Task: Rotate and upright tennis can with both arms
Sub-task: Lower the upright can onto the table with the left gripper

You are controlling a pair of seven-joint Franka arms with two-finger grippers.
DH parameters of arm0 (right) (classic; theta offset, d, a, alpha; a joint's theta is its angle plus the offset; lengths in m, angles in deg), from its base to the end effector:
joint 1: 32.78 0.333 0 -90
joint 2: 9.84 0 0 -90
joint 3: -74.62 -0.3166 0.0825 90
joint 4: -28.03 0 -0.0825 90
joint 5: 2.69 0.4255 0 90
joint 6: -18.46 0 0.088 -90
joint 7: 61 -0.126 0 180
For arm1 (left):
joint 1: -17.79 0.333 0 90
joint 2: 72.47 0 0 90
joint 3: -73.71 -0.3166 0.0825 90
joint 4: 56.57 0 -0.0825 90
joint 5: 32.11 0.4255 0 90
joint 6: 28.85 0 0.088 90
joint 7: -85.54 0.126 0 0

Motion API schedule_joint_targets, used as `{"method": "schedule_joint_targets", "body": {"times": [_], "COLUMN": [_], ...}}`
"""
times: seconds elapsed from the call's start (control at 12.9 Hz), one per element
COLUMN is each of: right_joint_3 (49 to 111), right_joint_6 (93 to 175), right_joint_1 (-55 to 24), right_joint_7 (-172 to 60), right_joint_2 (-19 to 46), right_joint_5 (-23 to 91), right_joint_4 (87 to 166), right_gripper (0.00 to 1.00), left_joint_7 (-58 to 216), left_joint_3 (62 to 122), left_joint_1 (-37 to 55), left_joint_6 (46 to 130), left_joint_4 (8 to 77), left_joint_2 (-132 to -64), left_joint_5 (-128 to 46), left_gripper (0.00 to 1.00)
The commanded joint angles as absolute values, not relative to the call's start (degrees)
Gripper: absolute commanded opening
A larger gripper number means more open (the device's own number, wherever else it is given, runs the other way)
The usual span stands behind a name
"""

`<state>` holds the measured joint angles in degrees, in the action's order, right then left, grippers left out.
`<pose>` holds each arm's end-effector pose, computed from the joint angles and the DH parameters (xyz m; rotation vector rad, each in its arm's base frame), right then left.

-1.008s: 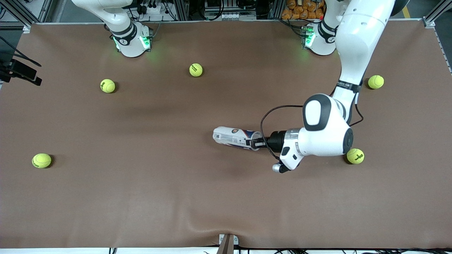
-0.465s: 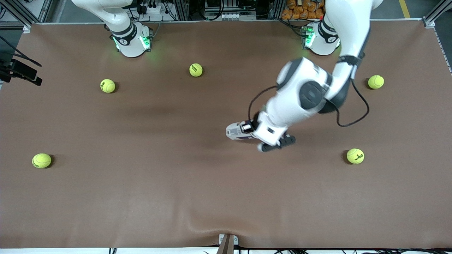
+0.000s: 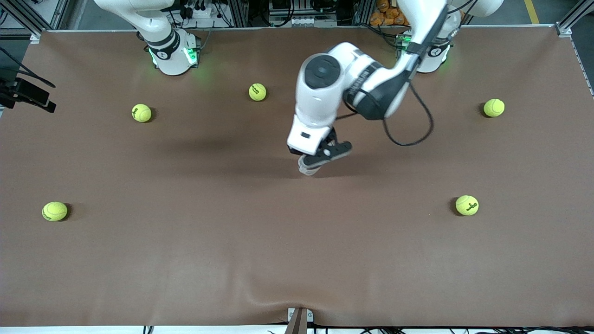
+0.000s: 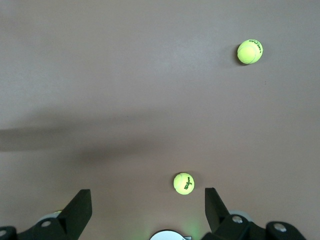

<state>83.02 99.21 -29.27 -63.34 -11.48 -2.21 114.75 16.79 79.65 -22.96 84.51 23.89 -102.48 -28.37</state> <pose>0.5665 -0.0485 0.6381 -3.1191 0.1951 0.1182 0.5283 -0.5345 0.3746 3.0463 0.5794 0.0562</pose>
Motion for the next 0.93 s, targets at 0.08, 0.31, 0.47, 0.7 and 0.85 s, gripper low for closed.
{"method": "schedule_joint_targets", "body": {"times": [0.08,0.31,0.47,0.7,0.85], "right_joint_3": [83.2,83.3,83.2,83.3,83.3], "right_joint_6": [99.7,99.7,99.8,100.0,100.1], "right_joint_1": [-28.6,-28.7,-28.8,-28.7,-28.7], "right_joint_7": [-62.8,-62.8,-62.8,-62.8,-62.8], "right_joint_2": [-11.9,-11.9,-11.9,-11.8,-11.8], "right_joint_5": [-2.6,-2.6,-2.6,-2.6,-2.6], "right_joint_4": [115.2,115.2,115.2,115.2,115.2], "right_gripper": [1.0,1.0,1.0,1.0,1.0], "left_joint_7": [13.3,11.7,11.4,10.7,10.3], "left_joint_3": [79.2,78.8,78.9,78.8,78.8], "left_joint_1": [-24.4,-25.6,-25.7,-26.3,-26.3], "left_joint_6": [83.8,83.9,84.0,84.2,84.5], "left_joint_4": [23.1,23.1,23.1,23.1,23.1], "left_joint_2": [-104.0,-105.8,-105.9,-106.7,-106.7], "left_joint_5": [-26.6,-26.4,-26.5,-26.4,-26.4], "left_gripper": [0.0,0.0,0.0,0.04,0.23]}}
